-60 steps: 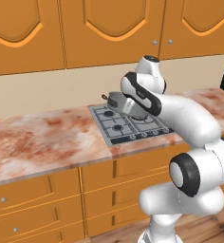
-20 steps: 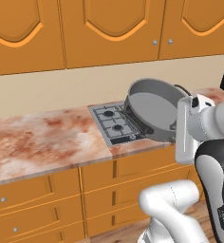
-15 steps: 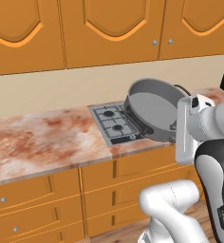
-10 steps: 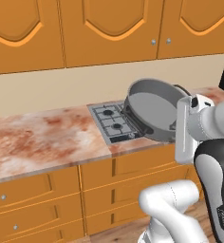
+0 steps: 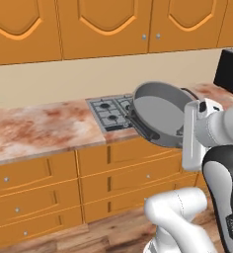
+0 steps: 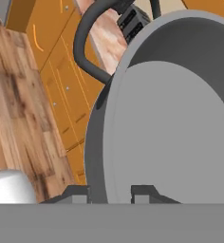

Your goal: Move the pot and pan from the stove into the sink.

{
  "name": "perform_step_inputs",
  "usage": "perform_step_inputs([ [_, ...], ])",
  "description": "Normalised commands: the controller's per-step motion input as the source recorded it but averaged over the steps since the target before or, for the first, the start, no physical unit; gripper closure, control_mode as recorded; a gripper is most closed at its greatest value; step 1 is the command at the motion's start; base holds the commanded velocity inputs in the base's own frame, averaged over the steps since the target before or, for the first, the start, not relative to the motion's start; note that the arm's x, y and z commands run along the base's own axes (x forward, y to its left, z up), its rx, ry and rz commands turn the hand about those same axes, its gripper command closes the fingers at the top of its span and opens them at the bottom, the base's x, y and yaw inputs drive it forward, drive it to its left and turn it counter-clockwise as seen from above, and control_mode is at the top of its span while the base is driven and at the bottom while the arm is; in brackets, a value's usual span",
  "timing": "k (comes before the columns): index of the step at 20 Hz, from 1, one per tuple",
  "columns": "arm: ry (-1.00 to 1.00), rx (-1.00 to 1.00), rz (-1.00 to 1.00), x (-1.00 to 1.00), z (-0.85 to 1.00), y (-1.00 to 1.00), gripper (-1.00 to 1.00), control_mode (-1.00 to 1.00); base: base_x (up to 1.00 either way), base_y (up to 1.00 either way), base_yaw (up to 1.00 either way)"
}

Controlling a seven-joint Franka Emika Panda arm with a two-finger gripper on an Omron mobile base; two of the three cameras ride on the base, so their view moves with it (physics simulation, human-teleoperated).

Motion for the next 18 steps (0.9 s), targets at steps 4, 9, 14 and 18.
perform_step_inputs([
  [4,0.0,0.0,0.0,0.0,0.0,0.0,1.0,1.0,-0.52,0.0,0.0],
  [9,0.0,0.0,0.0,0.0,0.0,0.0,1.0,1.0,0.0,0.0,0.02],
  [14,0.0,0.0,0.0,0.0,0.0,0.0,1.0,1.0,-0.08,-0.07,0.38],
  [18,0.0,0.0,0.0,0.0,0.0,0.0,1.0,1.0,-0.14,-0.01,0.47],
])
